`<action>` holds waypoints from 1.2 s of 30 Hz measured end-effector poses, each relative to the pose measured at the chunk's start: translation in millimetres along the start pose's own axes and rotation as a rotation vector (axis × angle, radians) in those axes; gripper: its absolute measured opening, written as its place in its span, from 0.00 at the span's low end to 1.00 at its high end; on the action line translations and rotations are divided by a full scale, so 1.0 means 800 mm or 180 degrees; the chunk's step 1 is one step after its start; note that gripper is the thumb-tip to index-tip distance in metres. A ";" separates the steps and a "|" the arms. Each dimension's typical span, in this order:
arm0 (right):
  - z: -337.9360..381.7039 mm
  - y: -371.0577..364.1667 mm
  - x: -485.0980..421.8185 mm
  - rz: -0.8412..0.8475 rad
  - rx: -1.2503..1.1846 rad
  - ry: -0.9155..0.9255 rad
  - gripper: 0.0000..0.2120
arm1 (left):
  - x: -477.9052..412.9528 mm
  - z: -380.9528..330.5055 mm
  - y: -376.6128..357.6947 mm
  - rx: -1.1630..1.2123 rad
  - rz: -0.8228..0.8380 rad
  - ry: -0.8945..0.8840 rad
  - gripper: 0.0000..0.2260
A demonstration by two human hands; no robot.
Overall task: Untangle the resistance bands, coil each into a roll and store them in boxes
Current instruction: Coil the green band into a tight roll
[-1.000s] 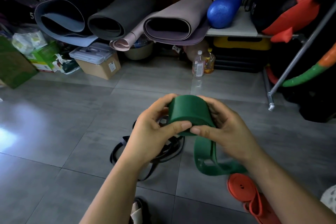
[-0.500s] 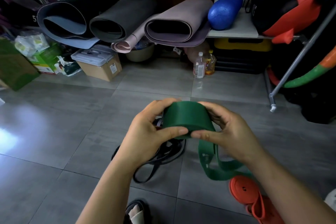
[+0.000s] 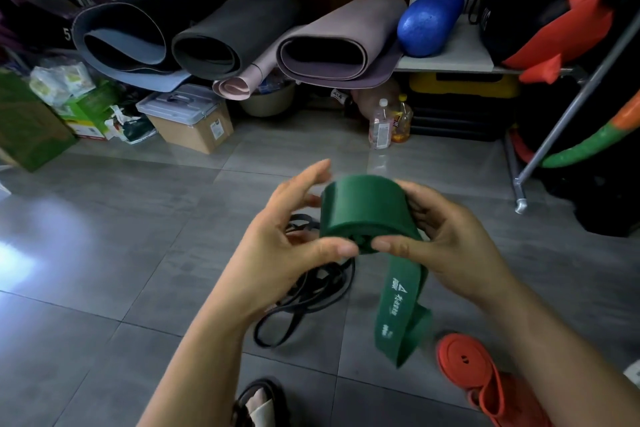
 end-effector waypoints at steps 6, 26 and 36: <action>-0.003 -0.007 0.004 0.0175 -0.0574 -0.0003 0.27 | 0.006 0.003 -0.007 0.0681 -0.0167 0.0019 0.19; -0.010 -0.032 0.012 0.0046 -0.1171 -0.0305 0.29 | 0.006 -0.002 -0.022 0.1834 -0.0642 0.0286 0.17; -0.001 -0.020 0.012 0.0070 -0.0345 -0.0447 0.20 | 0.007 -0.009 0.015 0.0681 -0.0239 0.0695 0.21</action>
Point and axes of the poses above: each hand's wrist, its own x-axis away from the middle knuckle, its own y-axis out of the back of the hand, z = x × y, the point moved 1 cm from there along -x, towards the middle knuckle, and after that the axes turned 12 degrees about x, right-handed, at the moved point
